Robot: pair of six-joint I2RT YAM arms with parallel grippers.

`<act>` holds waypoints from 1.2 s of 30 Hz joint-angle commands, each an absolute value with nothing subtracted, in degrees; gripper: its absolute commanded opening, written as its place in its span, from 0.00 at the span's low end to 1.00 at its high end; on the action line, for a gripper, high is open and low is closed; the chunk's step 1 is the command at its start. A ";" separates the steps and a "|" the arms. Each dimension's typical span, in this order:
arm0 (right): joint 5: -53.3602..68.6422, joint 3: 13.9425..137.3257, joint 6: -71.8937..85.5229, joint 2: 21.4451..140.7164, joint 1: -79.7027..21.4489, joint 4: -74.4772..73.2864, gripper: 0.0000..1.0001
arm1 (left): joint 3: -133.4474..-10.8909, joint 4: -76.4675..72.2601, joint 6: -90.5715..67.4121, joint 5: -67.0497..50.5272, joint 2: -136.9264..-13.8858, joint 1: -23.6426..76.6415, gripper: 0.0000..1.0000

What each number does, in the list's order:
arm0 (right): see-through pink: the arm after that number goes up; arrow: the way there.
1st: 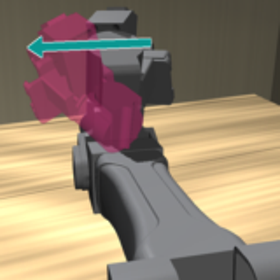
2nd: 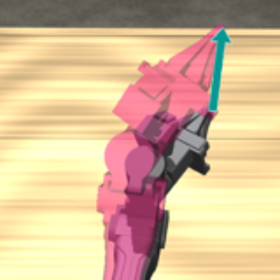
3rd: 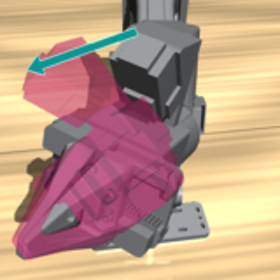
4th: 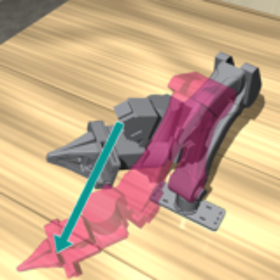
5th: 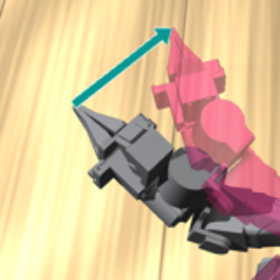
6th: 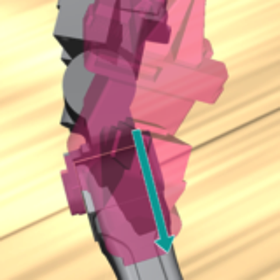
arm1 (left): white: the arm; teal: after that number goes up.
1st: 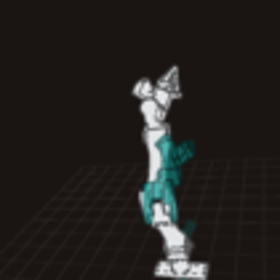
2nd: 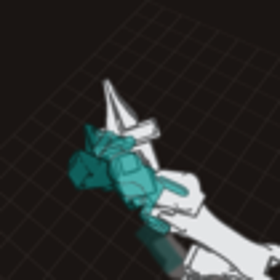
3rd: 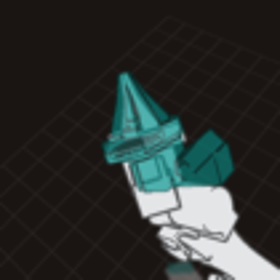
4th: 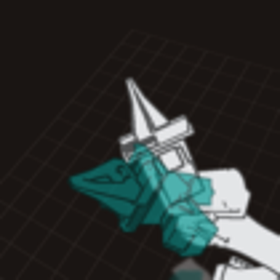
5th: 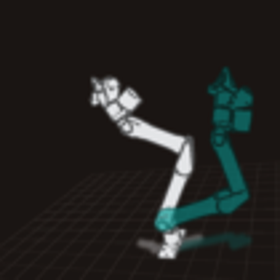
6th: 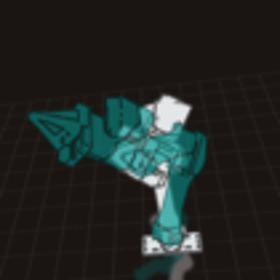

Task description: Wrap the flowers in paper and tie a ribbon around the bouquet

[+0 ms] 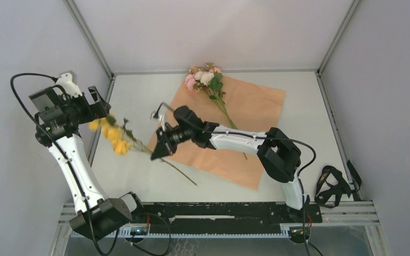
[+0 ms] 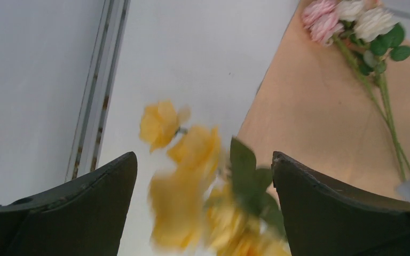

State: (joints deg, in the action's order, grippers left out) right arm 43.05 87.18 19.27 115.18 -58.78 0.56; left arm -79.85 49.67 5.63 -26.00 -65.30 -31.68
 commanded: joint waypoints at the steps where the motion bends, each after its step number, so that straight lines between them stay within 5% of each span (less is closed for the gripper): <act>1: 44.98 88.16 46.51 112.04 -52.70 22.53 0.00 | -84.74 51.11 6.10 -29.55 -63.35 -31.90 1.00; 8: 17.81 91.28 19.79 105.57 -41.19 -12.34 0.00 | -80.81 49.12 5.42 -29.43 -62.89 -31.80 0.99; 17: 1.45 107.00 0.62 119.78 -33.16 -32.64 0.02 | -66.04 46.08 4.16 -24.57 -68.57 -19.77 0.84; 22: -7.62 112.34 1.39 123.87 -31.88 -36.89 0.52 | -61.34 45.14 7.77 -20.37 -70.51 -11.42 0.75; 27: -10.02 105.15 7.13 114.35 -28.08 -37.52 0.64 | -53.92 44.72 18.80 -10.98 -70.19 2.26 0.80; 32: -5.23 77.57 16.58 95.46 -17.00 -27.33 0.71 | -47.58 39.79 22.93 -5.11 -71.67 7.91 0.81; 36: 5.07 66.11 19.97 91.61 -4.90 -23.47 0.81 | -44.78 35.60 24.63 -1.92 -73.45 10.99 0.83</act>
State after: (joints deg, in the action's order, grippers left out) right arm -2.79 72.84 13.69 94.13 -13.67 -29.76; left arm -47.00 42.17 20.05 -7.84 -72.29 8.58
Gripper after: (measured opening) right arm 0.764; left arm 0.818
